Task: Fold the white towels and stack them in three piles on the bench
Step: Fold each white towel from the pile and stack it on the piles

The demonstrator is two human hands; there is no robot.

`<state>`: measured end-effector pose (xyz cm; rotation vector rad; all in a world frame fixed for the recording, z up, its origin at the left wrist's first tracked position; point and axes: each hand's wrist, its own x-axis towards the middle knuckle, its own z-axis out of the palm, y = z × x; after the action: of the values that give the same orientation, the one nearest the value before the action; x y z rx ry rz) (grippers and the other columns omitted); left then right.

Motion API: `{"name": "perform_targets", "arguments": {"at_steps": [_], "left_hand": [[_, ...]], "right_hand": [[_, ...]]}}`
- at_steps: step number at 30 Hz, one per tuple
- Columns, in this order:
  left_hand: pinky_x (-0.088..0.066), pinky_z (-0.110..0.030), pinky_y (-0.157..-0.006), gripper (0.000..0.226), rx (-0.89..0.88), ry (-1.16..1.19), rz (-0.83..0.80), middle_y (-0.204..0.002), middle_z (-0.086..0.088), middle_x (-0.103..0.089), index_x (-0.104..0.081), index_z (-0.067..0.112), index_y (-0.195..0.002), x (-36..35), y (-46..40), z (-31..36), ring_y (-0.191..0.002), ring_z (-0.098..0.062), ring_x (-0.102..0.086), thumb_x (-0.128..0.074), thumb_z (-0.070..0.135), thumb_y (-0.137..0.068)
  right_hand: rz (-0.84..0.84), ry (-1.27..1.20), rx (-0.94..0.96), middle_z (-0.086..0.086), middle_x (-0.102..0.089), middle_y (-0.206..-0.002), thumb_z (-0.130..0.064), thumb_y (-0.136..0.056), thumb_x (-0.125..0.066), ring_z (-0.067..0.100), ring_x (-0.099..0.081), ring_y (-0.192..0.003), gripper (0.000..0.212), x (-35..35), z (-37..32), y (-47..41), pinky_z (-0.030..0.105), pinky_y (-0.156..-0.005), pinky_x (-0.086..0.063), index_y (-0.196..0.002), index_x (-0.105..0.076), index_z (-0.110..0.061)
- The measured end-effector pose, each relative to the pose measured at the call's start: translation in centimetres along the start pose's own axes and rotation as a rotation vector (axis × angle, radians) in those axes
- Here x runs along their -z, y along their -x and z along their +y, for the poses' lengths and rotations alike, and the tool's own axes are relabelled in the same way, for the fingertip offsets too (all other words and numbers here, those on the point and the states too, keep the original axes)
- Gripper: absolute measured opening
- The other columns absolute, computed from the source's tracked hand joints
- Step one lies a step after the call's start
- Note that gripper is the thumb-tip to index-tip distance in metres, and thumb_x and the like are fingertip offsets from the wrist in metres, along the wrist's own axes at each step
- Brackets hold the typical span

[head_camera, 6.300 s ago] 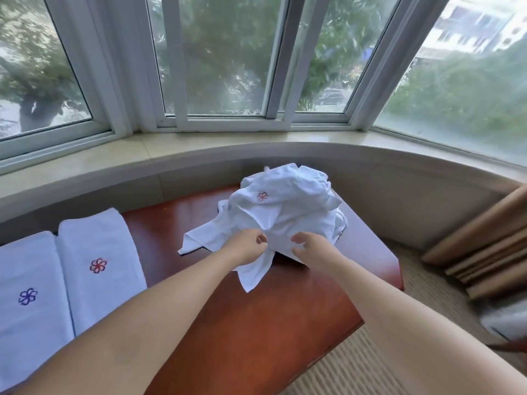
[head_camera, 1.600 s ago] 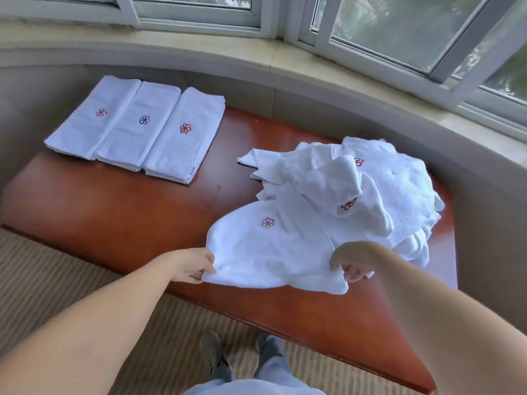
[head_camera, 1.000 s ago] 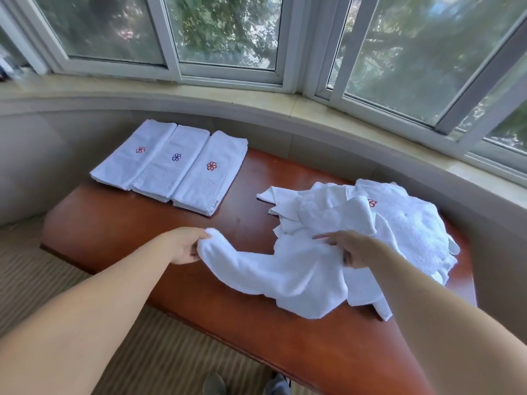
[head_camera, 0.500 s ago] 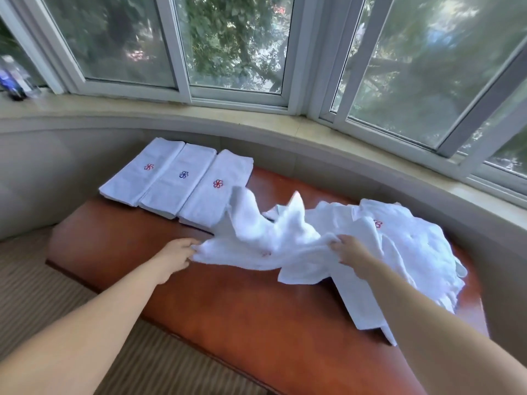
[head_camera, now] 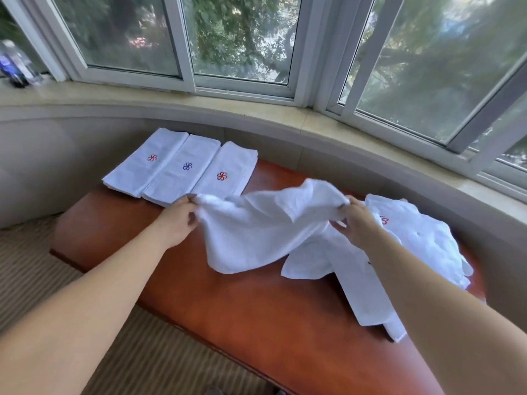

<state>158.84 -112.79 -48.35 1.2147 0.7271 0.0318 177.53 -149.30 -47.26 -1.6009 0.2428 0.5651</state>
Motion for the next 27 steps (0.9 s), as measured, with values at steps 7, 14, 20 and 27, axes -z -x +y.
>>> {"name": "perform_targets", "arguments": {"at_steps": [7, 14, 20, 27], "left_hand": [[-0.049, -0.024, -0.097, 0.039, -0.099, -0.463, 0.062, -0.104, 0.004, -0.071, -0.074, 0.024, -0.081, 4.4, 1.0, -1.6, -0.102, -0.01, -0.065, -0.053, -0.005, -0.097], [-0.051, -0.036, -0.09, 0.024, -0.106, -0.303, 0.19, -0.075, -0.002, -0.054, -0.069, 0.016, -0.1, 1.5, -0.6, -1.4, -0.068, -0.015, -0.051, -0.05, 0.002, -0.101], [-0.055, -0.037, -0.095, 0.026, -0.131, 0.058, 0.087, -0.107, -0.003, -0.069, -0.062, 0.021, -0.096, 0.0, 0.1, 2.3, -0.092, -0.018, -0.069, -0.044, 0.004, -0.103], [-0.056, -0.032, -0.085, 0.036, -0.014, 0.071, 0.241, -0.084, 0.002, -0.078, -0.071, 0.017, -0.097, 1.0, 0.4, 0.9, -0.1, -0.025, -0.066, -0.042, -0.003, -0.093]], "right_hand": [[-0.021, 0.432, 0.126, 0.028, -0.06, -0.123, 0.012, -0.092, -0.038, 0.03, -0.057, -0.11, 0.043, 4.7, 1.0, 0.1, 0.031, -0.1, -0.054, -0.094, -0.073, -0.014], [0.115, 0.469, 0.29, 0.001, -0.07, -0.1, 0.006, -0.082, -0.032, 0.008, -0.062, -0.072, 0.062, 2.3, 0.8, 0.5, 0.026, -0.073, -0.056, -0.089, -0.078, -0.034], [0.048, 0.074, 0.267, 0.001, -0.068, -0.099, 0.007, -0.081, -0.034, 0.017, -0.067, -0.085, 0.056, 1.3, -1.9, 1.5, 0.025, -0.076, -0.06, -0.083, -0.078, -0.028], [0.096, 0.095, 0.057, -0.001, -0.073, -0.083, 0.008, -0.08, -0.045, 0.014, -0.068, -0.068, 0.049, 2.1, -1.2, 0.7, 0.024, -0.077, -0.058, -0.071, -0.083, -0.022]]}}
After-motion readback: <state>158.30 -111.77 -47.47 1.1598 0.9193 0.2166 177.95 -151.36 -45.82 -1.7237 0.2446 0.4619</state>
